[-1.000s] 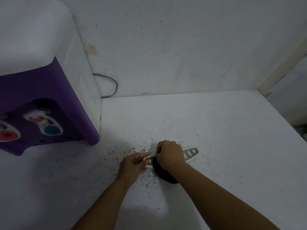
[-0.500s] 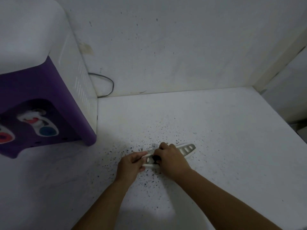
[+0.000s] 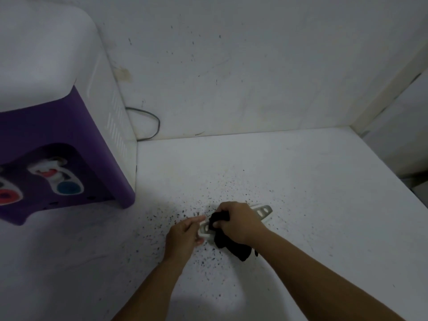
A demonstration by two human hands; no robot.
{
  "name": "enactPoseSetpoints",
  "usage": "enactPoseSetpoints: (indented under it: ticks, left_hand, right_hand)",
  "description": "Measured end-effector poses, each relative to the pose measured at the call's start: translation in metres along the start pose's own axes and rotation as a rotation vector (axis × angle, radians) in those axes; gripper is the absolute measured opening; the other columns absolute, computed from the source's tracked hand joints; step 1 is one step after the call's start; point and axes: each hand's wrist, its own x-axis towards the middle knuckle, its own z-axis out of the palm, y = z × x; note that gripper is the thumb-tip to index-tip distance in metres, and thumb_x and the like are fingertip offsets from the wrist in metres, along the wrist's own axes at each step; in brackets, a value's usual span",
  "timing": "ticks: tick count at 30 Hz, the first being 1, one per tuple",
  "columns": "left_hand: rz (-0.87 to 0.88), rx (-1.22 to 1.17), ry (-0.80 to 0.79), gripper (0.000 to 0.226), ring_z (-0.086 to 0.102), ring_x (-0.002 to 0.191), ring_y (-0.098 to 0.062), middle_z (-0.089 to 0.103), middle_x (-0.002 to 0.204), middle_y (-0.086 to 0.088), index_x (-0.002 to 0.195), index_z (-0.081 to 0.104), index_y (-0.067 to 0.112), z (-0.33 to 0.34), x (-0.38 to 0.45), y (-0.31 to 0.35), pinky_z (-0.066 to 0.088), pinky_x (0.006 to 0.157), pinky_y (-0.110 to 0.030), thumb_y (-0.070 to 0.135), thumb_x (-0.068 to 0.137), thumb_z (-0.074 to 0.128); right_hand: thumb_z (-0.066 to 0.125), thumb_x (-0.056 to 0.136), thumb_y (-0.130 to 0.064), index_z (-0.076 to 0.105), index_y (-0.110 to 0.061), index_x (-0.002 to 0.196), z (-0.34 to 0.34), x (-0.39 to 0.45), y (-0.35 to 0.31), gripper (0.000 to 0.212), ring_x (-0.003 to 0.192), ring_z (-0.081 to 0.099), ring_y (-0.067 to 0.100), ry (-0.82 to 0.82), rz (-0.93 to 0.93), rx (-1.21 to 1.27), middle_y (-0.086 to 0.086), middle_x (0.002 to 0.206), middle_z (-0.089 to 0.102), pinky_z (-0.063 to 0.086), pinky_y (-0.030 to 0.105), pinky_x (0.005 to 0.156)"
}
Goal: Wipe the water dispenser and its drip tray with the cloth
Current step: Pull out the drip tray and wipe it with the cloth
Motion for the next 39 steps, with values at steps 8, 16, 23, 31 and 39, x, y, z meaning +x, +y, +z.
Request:
enactPoseSetpoints:
  ticks: [8,16,23,31,39]
  left_hand:
    - [0.017,-0.002,-0.054,0.028,0.065,0.101,-0.021,0.065,0.116,-0.006,0.107,0.069,0.018,-0.003,-0.003,0.001,0.056,0.08,-0.032,0.001,0.093,0.052]
    - [0.029,-0.001,-0.066,0.027,0.066,0.098,-0.017,0.066,0.114,-0.004,0.1,0.07,0.022,-0.004,-0.003,0.001,0.057,0.075,-0.028,0.002,0.093,0.053]
    - [-0.037,-0.053,-0.057,0.027,0.065,0.099,-0.024,0.067,0.112,-0.01,0.101,0.07,0.019,-0.003,-0.004,0.004,0.056,0.074,-0.029,0.0,0.092,0.053]
    - [-0.014,-0.051,-0.051,0.028,0.064,0.104,-0.027,0.064,0.119,-0.012,0.112,0.067,0.006,-0.004,-0.007,0.008,0.059,0.068,-0.025,-0.005,0.093,0.049]
    - [0.239,0.417,0.161,0.03,0.064,0.073,-0.013,0.068,0.076,0.007,0.081,0.067,0.029,0.001,-0.017,0.021,0.05,0.06,-0.028,0.054,0.087,0.051]
  right_hand:
    - [0.057,0.089,-0.021,0.062,-0.011,0.103,0.022,-0.001,-0.012,0.017,0.097,0.056,0.027,0.035,-0.116,-0.216,0.011,0.106,0.058,0.045,0.031,0.079]
    - [0.061,0.086,-0.025,0.063,-0.012,0.101,0.025,-0.003,-0.012,0.02,0.092,0.057,0.024,0.028,-0.099,-0.184,0.009,0.103,0.057,0.042,0.027,0.07]
    - [0.072,0.08,-0.026,0.066,-0.021,0.079,-0.007,0.01,0.001,0.008,0.072,0.058,0.013,-0.033,0.092,0.133,-0.001,0.079,0.063,0.041,0.018,0.055]
    - [0.058,0.086,-0.017,0.065,-0.01,0.101,0.025,-0.003,-0.014,0.018,0.095,0.057,0.025,-0.039,-0.11,-0.067,0.01,0.105,0.059,0.043,0.026,0.073]
    - [0.071,0.08,-0.026,0.069,-0.012,0.088,-0.005,-0.002,-0.008,0.017,0.083,0.066,0.017,-0.01,0.18,0.483,0.005,0.089,0.07,0.055,0.027,0.072]
